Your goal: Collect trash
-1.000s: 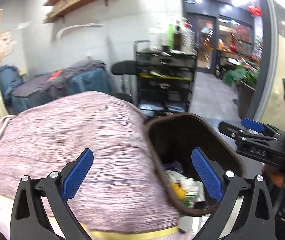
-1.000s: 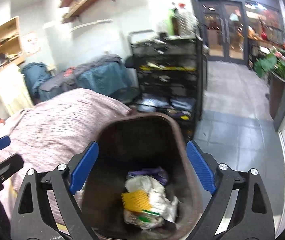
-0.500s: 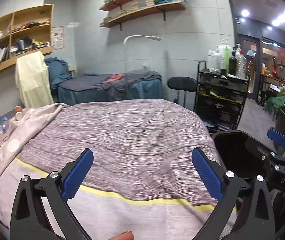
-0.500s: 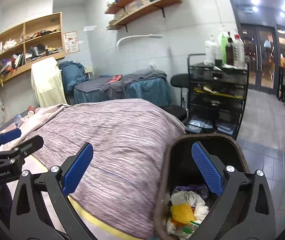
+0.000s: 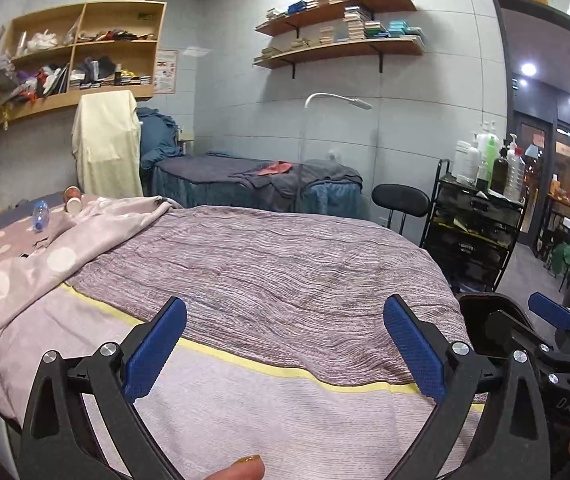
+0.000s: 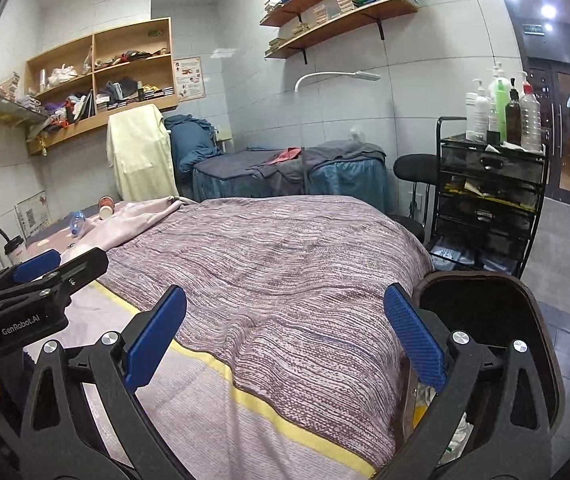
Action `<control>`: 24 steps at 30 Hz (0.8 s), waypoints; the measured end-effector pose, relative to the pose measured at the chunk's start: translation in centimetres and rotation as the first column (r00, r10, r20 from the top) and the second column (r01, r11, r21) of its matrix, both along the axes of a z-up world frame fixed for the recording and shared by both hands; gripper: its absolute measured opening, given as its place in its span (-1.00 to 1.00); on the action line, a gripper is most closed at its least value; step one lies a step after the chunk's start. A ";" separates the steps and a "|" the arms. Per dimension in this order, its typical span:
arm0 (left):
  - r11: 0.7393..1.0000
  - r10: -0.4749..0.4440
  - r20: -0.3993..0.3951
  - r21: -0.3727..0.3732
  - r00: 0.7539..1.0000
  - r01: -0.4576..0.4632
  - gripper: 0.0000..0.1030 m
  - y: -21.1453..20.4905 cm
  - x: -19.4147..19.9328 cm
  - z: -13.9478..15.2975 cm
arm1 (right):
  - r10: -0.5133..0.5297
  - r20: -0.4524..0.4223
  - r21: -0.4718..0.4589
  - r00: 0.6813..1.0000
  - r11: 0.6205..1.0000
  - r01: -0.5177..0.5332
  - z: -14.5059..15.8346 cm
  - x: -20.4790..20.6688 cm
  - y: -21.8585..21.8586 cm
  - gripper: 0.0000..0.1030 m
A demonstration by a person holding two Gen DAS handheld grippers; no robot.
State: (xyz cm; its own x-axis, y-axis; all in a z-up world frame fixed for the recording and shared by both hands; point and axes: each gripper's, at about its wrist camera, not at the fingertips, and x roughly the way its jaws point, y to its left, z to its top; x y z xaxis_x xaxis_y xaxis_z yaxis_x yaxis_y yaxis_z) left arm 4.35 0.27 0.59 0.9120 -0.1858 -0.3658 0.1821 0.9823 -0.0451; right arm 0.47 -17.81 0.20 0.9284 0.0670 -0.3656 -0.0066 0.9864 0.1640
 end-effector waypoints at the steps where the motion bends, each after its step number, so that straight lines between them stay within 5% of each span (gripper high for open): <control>1: 1.000 0.004 -0.001 -0.002 1.000 -0.004 0.88 0.2 0.0 0.0 | 0.001 0.003 0.001 1.000 1.000 -0.001 0.0 0.0 0.1 0.89; 24: 1.000 0.015 0.008 0.001 1.000 -0.015 0.88 0.8 -0.2 0.0 | -0.023 0.011 -0.002 1.000 1.000 0.023 0.2 -0.3 -0.2 0.89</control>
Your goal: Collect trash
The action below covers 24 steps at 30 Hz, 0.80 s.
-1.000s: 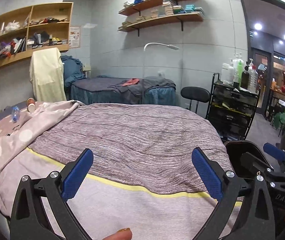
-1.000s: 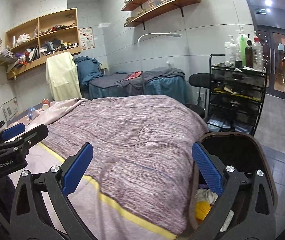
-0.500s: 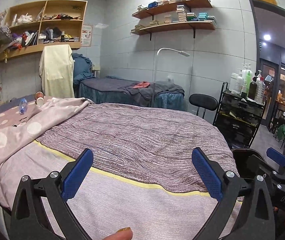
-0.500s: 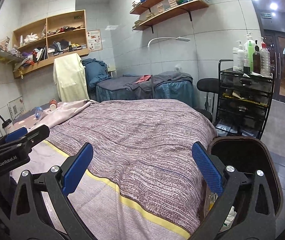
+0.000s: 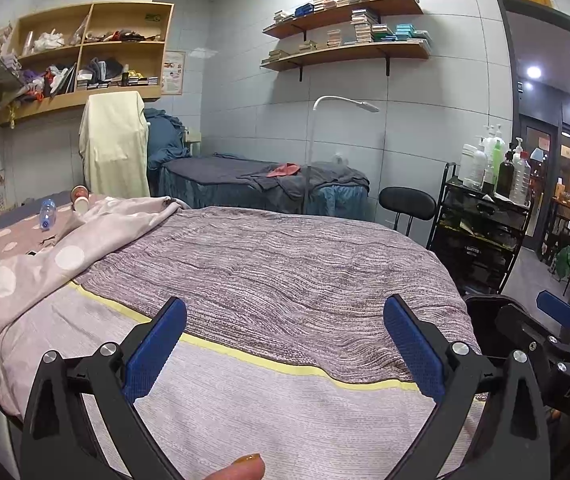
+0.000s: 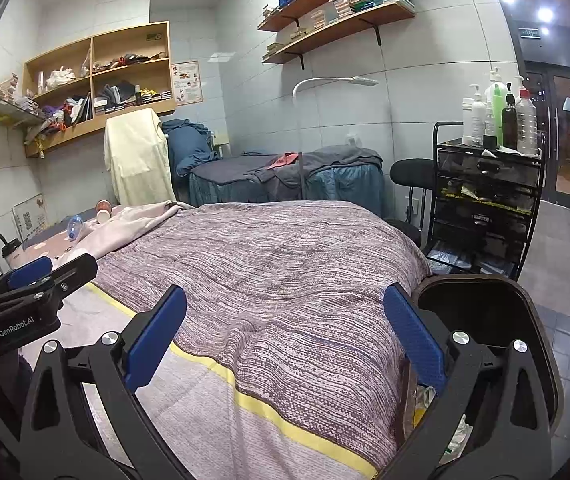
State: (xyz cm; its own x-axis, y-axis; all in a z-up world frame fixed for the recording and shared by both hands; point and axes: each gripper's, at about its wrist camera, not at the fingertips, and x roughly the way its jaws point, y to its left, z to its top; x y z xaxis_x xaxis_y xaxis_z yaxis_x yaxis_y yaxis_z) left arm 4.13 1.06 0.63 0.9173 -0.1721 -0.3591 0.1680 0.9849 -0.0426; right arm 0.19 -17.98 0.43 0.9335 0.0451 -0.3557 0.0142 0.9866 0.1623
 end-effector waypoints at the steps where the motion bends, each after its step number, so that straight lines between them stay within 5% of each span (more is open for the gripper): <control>1: 1.000 -0.001 0.000 -0.001 1.000 0.001 0.88 0.0 0.0 0.0 | -0.001 0.000 0.000 1.000 1.000 0.001 0.0 0.0 0.0 0.89; 24: 1.000 -0.006 0.004 0.001 1.000 0.006 0.88 -0.3 -0.2 0.3 | -0.007 0.001 0.005 1.000 1.000 0.007 0.0 -0.1 -0.5 0.89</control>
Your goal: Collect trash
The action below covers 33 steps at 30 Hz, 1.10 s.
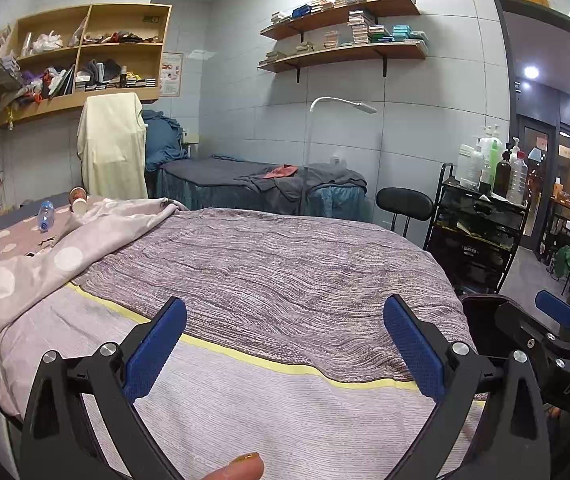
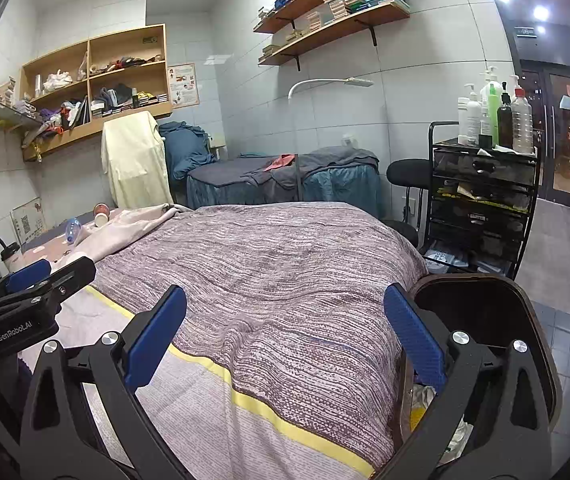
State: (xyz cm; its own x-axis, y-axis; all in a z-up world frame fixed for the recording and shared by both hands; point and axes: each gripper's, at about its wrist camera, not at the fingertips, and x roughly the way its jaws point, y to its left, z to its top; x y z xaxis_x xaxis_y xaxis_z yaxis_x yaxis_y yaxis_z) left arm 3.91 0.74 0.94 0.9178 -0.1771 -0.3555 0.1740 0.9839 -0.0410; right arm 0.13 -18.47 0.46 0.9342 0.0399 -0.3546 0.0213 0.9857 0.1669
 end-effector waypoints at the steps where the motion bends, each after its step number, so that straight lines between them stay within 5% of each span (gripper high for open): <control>1: 1.000 -0.002 -0.001 -0.001 1.000 0.002 0.88 0.0 0.0 0.0 | 0.000 0.001 0.000 1.000 1.000 0.000 0.0 0.0 0.0 0.89; 33: 1.000 -0.016 0.005 -0.007 1.000 0.016 0.88 -0.4 0.0 -0.1 | -0.016 -0.009 0.009 1.000 1.000 0.016 -0.4 -0.1 -0.5 0.89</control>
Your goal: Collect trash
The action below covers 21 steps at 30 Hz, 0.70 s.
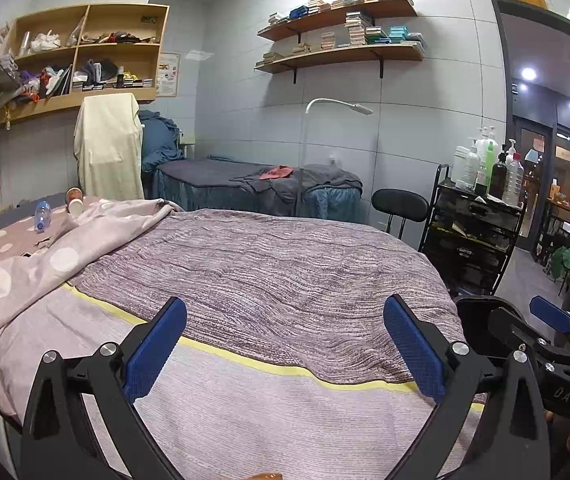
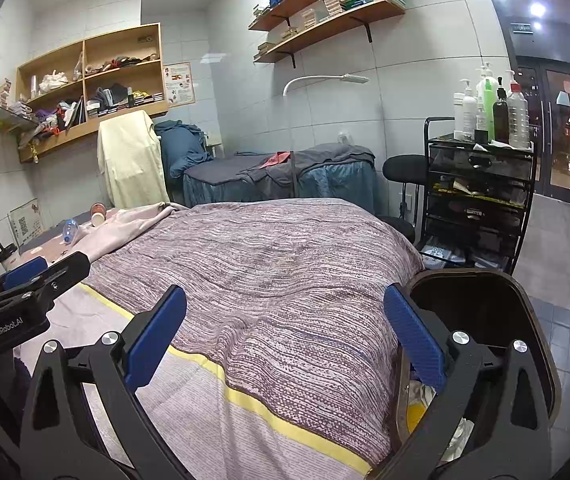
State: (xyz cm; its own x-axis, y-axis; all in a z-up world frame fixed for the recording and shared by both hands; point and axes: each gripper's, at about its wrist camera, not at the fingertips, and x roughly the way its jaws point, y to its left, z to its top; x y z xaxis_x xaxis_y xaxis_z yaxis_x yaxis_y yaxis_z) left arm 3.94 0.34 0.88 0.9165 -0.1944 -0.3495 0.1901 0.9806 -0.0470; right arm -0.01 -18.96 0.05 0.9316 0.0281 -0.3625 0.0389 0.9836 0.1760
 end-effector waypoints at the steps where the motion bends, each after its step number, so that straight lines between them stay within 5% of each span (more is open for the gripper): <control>1: 1.000 -0.001 -0.001 -0.001 1.000 0.001 0.88 0.0 0.0 0.0 | -0.001 -0.001 0.001 1.000 1.000 0.001 0.0 0.0 0.0 0.89; 21: 1.000 -0.008 -0.011 -0.013 1.000 0.008 0.88 0.0 0.2 -0.2 | -0.013 -0.016 0.008 1.000 1.000 0.013 -0.5 0.4 0.0 0.89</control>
